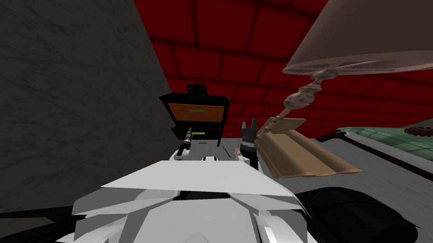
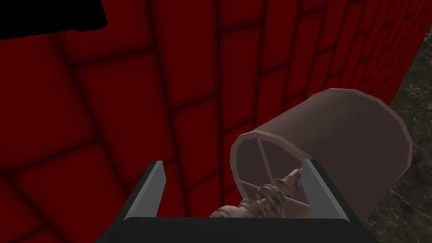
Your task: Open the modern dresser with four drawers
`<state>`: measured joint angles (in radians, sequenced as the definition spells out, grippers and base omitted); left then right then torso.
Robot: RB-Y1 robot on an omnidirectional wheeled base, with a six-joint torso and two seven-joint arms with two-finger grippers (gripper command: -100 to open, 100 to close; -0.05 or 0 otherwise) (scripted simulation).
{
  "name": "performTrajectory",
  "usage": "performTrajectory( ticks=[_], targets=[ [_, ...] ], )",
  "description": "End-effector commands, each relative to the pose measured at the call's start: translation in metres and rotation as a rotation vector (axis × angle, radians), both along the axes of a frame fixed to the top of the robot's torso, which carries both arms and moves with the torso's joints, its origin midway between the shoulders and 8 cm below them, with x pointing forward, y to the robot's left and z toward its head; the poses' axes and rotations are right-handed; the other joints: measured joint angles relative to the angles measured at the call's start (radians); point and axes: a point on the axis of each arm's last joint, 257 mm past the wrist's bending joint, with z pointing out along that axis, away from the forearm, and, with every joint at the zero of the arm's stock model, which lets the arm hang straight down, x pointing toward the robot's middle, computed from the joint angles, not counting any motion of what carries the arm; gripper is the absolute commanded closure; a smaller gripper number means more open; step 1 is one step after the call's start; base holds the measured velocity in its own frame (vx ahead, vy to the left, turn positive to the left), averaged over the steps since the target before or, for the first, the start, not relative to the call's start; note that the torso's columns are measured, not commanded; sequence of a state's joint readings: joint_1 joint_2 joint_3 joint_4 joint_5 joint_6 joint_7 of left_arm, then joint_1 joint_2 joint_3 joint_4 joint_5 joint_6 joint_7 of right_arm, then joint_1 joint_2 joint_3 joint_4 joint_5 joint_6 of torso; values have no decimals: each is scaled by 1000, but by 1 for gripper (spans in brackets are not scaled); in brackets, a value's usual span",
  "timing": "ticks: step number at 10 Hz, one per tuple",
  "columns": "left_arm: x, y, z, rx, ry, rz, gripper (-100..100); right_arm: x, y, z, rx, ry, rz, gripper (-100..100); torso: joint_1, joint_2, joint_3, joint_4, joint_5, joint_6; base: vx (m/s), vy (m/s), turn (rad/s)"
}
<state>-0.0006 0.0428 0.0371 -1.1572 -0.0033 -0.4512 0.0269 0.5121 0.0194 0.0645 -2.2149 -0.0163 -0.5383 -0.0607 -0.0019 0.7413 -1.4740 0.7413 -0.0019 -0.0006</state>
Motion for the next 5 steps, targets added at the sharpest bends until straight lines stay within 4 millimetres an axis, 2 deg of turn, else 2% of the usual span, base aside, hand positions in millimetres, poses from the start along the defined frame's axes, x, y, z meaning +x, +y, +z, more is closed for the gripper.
performTrajectory(
  ticks=[1,5],
  targets=[
    [-1,0,-2,0,4,0,0,0,0,0,0,0,0,0,0,-1,-1,-1,0,0,0,0,0],
    [-2,0,-5,-1,11,1,0,0,0,0,0,0,0,0,2,-3,-2,-3,2,1,0,0,0]
  ],
)
